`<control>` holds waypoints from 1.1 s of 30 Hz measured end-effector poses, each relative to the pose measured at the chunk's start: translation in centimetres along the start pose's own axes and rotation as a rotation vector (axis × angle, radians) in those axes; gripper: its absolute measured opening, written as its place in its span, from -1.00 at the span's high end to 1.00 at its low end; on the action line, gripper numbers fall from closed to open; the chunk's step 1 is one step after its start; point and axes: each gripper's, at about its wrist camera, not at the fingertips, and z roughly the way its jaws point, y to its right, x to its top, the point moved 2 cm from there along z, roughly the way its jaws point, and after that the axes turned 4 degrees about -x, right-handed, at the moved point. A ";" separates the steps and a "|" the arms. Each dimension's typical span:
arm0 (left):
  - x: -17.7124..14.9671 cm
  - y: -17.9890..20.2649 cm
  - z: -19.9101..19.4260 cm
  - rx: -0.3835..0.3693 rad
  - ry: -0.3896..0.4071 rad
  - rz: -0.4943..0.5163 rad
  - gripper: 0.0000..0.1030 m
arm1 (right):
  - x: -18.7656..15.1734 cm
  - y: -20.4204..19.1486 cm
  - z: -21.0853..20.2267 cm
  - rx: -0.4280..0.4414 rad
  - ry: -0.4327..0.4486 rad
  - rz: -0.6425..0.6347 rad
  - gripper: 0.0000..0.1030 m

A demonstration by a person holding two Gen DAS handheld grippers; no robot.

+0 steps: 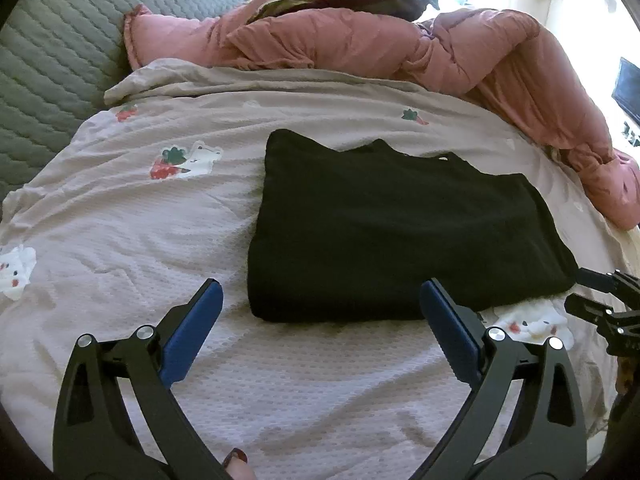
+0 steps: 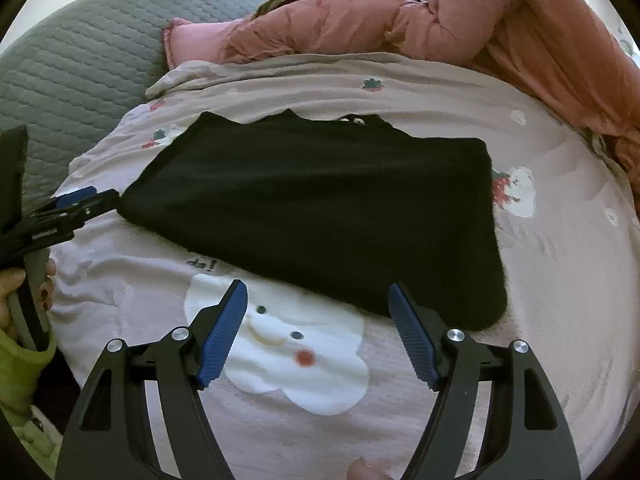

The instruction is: Fold small clothes

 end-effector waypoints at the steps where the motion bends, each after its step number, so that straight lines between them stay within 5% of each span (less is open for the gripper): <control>1: 0.0 -0.1 -0.1 0.004 0.003 -0.002 -0.80 | 0.1 -0.3 0.0 0.003 0.001 -0.006 -0.51; 3: 0.1 -0.3 -0.3 0.010 0.012 -0.004 -0.81 | 0.3 -0.9 0.0 0.004 0.015 -0.005 -0.78; 33: 1.3 -6.0 -0.4 0.090 0.067 -0.115 -0.81 | 4.2 -11.3 2.9 0.086 0.052 -0.202 -0.78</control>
